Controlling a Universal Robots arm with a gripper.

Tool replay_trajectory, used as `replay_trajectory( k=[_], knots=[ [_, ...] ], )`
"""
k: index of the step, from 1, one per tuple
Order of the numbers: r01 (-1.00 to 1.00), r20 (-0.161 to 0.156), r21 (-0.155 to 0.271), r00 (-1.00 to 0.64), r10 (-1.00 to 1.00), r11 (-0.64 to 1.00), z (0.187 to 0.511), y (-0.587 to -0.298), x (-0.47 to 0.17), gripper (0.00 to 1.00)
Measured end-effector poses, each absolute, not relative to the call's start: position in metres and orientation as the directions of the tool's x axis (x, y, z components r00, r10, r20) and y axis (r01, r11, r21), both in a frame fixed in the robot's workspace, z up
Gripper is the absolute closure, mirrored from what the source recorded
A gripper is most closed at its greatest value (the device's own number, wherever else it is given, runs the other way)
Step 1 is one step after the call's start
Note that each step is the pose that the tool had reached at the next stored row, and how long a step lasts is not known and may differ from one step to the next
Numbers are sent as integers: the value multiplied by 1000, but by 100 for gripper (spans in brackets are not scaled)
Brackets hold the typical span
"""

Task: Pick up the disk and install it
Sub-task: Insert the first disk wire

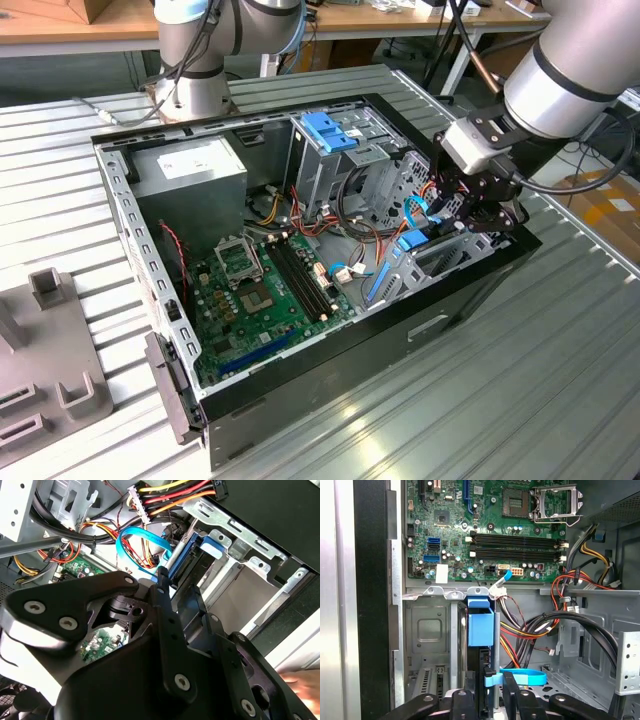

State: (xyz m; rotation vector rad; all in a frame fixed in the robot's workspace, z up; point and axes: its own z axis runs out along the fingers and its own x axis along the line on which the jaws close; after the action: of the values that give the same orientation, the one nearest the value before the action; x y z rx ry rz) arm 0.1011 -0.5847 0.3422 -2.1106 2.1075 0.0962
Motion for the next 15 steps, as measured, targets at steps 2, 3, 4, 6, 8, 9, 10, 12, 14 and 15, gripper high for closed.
replay_trajectory(
  k=[2, 3, 4, 6, 8, 9, 10, 12, 14, 15],
  knots=[
    [-998, -156, -66, 6, -988, 4, 342, -585, 101, 65],
    [-998, -156, -66, 7, -988, 4, 343, -584, 101, 65],
    [-998, -156, -66, 7, -988, 4, 345, -584, 101, 65],
    [-998, -156, -66, 7, -988, 4, 348, -583, 101, 65],
    [-998, -156, -66, 7, -988, 4, 352, -583, 101, 65],
    [-998, -156, -66, 7, -988, 4, 354, -583, 101, 65],
    [-998, -156, -66, 7, -988, 4, 355, -583, 101, 65],
    [-998, -156, -66, 7, -988, 4, 360, -582, 101, 65],
    [-998, -156, -66, 7, -988, 4, 362, -581, 101, 65],
    [-998, -156, -66, 7, -988, 4, 363, -580, 101, 65]
  ],
)
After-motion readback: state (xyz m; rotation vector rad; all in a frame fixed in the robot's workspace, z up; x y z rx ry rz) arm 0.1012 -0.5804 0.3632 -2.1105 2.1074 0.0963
